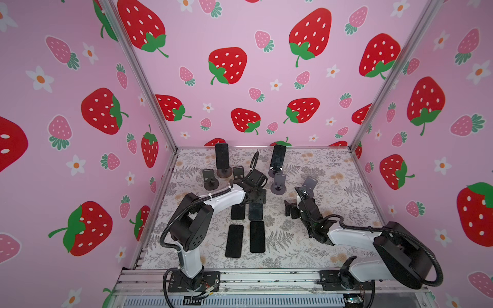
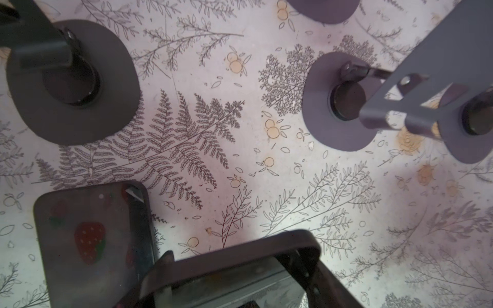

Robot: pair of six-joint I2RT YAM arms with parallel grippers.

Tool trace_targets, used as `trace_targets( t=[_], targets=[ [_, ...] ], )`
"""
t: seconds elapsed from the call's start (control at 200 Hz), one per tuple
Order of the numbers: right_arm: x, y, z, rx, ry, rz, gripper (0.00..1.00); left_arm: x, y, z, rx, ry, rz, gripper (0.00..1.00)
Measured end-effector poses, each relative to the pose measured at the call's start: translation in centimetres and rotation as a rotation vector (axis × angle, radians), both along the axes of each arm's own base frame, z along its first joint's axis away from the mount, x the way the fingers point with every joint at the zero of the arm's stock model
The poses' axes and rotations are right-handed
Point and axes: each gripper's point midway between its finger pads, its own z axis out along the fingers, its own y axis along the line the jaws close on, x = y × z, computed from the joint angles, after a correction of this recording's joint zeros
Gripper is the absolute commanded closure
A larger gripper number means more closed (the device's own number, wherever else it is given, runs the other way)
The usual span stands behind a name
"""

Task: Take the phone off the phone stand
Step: 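Lower the held black phone flat onto the table near the other phones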

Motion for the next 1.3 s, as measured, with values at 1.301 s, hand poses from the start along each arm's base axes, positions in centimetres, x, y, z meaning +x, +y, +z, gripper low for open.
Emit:
trace_targets(
  t=[1.301],
  targets=[
    [0.0, 0.0, 0.0, 0.0, 0.002, 0.001, 0.0, -1.7, -0.9, -4.0, 0.033, 0.096, 0.02, 0.36]
  ],
)
